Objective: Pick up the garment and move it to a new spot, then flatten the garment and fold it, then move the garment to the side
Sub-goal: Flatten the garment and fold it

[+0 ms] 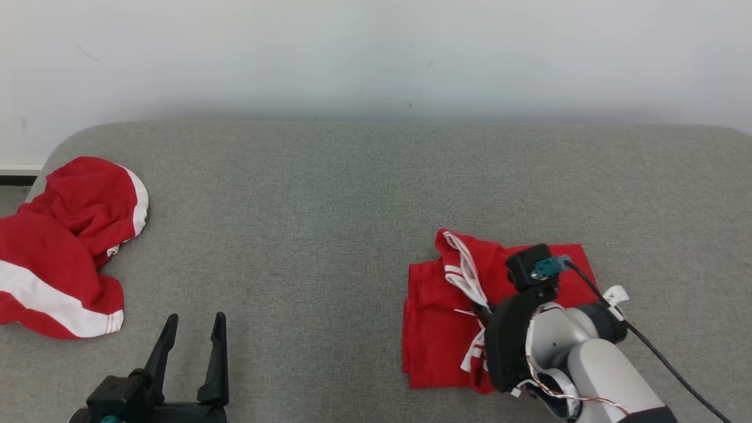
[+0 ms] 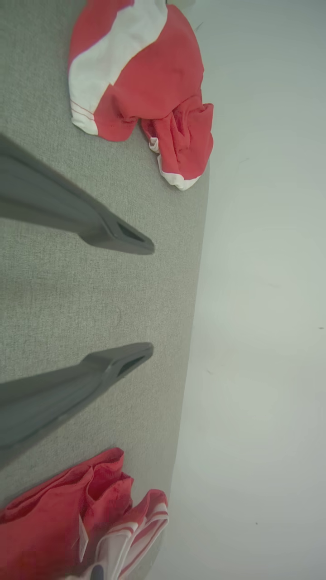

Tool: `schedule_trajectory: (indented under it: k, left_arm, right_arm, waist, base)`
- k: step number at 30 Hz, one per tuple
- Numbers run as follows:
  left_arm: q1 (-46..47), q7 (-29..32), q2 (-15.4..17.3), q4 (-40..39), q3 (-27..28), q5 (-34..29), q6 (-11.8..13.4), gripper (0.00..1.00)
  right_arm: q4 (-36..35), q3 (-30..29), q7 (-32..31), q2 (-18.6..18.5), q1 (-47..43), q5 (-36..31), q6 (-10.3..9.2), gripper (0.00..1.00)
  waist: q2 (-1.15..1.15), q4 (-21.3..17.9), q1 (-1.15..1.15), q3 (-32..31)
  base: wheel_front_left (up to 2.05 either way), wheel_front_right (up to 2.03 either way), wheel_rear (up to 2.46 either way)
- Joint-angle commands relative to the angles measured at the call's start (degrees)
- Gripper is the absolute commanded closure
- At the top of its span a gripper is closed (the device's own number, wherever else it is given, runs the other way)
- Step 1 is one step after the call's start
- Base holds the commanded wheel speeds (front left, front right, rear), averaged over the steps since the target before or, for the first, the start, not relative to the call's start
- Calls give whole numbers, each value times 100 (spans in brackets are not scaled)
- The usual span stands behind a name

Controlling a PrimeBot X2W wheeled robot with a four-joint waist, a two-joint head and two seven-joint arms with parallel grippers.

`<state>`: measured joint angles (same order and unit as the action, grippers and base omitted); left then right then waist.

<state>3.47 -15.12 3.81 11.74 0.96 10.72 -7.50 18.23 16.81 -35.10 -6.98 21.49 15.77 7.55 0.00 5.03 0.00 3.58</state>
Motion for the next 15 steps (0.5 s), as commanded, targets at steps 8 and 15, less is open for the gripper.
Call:
schedule_trajectory:
  k: [8,15]
  left_arm:
    - [80,-2,12,67,-70,85,7,0]
    - [109,-2,12,116,-116,118,7,0]
  right_arm:
    - [721,254,245,289,358,144,-14,100]
    - [1261,369,575,402,587,286,-14,80]
  waist:
    - [0,125,0,19]
    - [0,169,0,20]
  base:
    - [0,0,0]
    - [0,0,0]
